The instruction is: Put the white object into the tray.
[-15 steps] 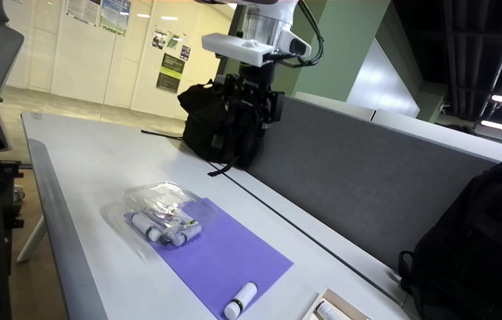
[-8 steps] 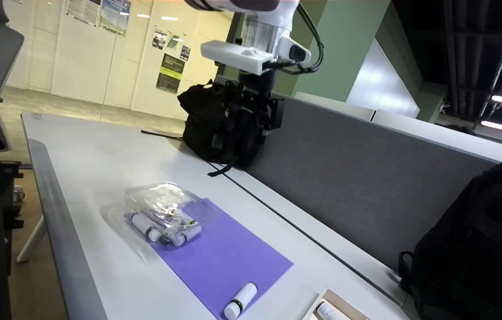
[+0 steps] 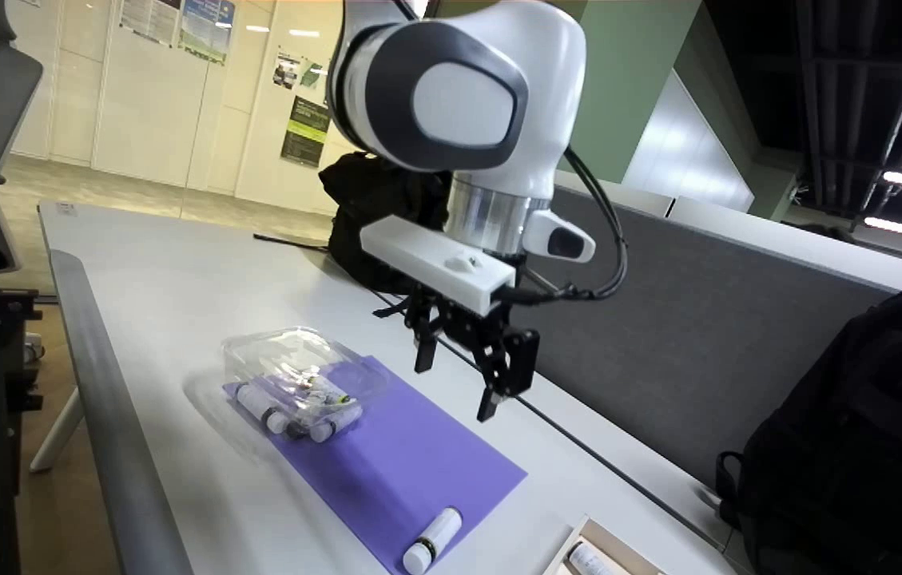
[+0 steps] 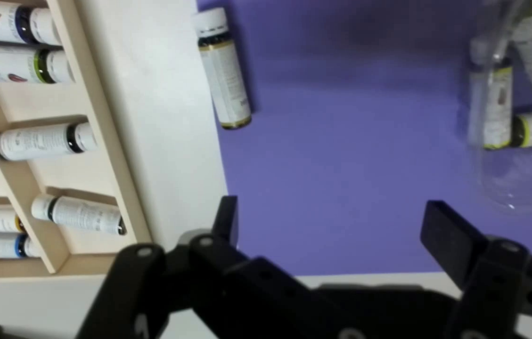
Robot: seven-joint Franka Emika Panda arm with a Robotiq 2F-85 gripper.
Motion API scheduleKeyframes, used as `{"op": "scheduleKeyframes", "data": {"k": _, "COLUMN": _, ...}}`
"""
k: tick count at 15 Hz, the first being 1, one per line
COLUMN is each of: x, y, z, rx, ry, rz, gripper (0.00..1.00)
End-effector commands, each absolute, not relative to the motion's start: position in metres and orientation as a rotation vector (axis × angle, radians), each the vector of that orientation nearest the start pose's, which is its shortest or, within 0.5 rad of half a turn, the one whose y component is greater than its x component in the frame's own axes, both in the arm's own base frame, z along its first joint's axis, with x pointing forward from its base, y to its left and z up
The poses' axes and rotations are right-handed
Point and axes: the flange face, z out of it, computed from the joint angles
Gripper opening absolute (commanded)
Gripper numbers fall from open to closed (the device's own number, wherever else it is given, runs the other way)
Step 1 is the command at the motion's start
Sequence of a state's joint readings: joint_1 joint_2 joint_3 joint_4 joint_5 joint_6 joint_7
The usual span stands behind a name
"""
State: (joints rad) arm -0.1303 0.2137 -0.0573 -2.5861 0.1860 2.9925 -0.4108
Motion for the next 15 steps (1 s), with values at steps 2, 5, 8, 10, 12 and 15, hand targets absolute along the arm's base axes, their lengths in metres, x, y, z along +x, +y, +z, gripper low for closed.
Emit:
{"op": "scheduleKeyframes", "data": {"k": 2, "x": 0.447, "y": -0.128, "z": 0.159, "rx": -3.129, "ry": -0.080, "rz": -0.284, "gripper": 1.00}}
{"op": "scheduleKeyframes", "data": {"k": 5, "x": 0.448, "y": -0.136, "z": 0.134, "rx": -3.101, "ry": -0.119, "rz": -0.247, "gripper": 1.00}}
{"op": "scheduleKeyframes", "data": {"k": 8, "x": 0.452, "y": -0.143, "z": 0.116, "rx": -3.084, "ry": -0.153, "rz": -0.216, "gripper": 1.00}}
{"op": "scheduleKeyframes", "data": {"k": 10, "x": 0.451, "y": -0.148, "z": 0.105, "rx": -3.088, "ry": -0.115, "rz": -0.157, "gripper": 1.00}}
{"op": "scheduleKeyframes", "data": {"k": 12, "x": 0.451, "y": -0.153, "z": 0.097, "rx": -3.102, "ry": -0.086, "rz": -0.095, "gripper": 1.00}}
{"op": "scheduleKeyframes", "data": {"k": 15, "x": 0.451, "y": -0.163, "z": 0.095, "rx": -3.141, "ry": 0.053, "rz": -0.018, "gripper": 0.67}}
